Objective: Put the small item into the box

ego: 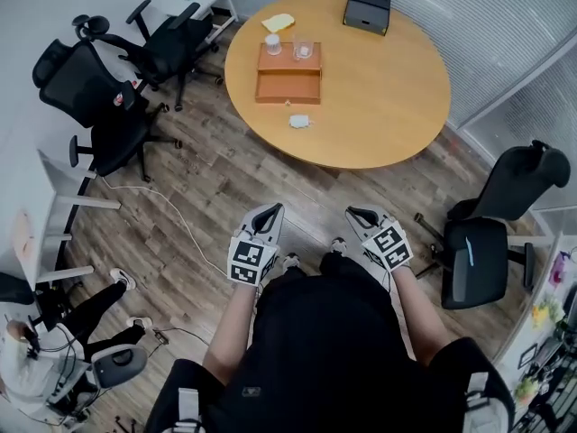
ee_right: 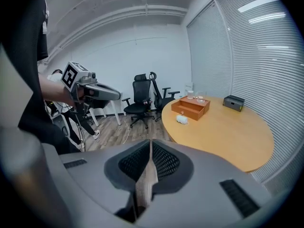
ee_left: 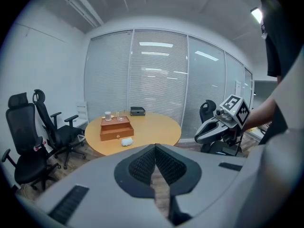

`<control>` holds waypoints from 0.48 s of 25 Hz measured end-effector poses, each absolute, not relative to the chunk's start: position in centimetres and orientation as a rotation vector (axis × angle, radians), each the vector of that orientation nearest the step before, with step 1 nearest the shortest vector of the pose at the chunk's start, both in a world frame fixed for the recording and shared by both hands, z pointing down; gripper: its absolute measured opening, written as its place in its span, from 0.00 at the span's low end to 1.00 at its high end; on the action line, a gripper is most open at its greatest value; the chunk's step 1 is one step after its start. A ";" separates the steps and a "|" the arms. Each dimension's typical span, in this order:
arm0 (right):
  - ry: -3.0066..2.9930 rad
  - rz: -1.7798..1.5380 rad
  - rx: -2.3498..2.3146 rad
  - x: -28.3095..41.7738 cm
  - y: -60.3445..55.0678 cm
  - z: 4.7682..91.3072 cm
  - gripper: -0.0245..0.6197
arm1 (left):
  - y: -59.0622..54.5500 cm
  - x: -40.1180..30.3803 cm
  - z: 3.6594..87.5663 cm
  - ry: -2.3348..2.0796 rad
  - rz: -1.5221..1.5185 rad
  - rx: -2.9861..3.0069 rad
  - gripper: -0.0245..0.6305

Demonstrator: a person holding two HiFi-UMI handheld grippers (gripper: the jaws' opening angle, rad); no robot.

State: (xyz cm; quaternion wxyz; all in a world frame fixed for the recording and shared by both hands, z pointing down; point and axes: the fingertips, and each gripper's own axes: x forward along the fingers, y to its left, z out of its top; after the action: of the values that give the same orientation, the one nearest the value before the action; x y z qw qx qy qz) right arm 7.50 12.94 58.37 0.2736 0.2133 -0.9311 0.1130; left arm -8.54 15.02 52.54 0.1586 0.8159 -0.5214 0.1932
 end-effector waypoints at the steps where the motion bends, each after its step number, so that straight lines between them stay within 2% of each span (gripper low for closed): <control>1: -2.509 0.301 0.564 7.7 12.5 58.3 0.06 | 14.8 -8.2 52.6 -1.501 0.550 2.325 0.05; 12: -2.549 0.316 0.488 11.6 9.9 59.0 0.06 | 12.9 -4.0 52.5 -1.585 0.540 2.267 0.05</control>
State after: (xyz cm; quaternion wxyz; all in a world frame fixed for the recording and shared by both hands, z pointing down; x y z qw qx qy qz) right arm 11.64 9.91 58.98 0.2606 0.1803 -0.9412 0.1169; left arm -3.98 12.86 52.48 0.1610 0.7940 -0.5550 0.1891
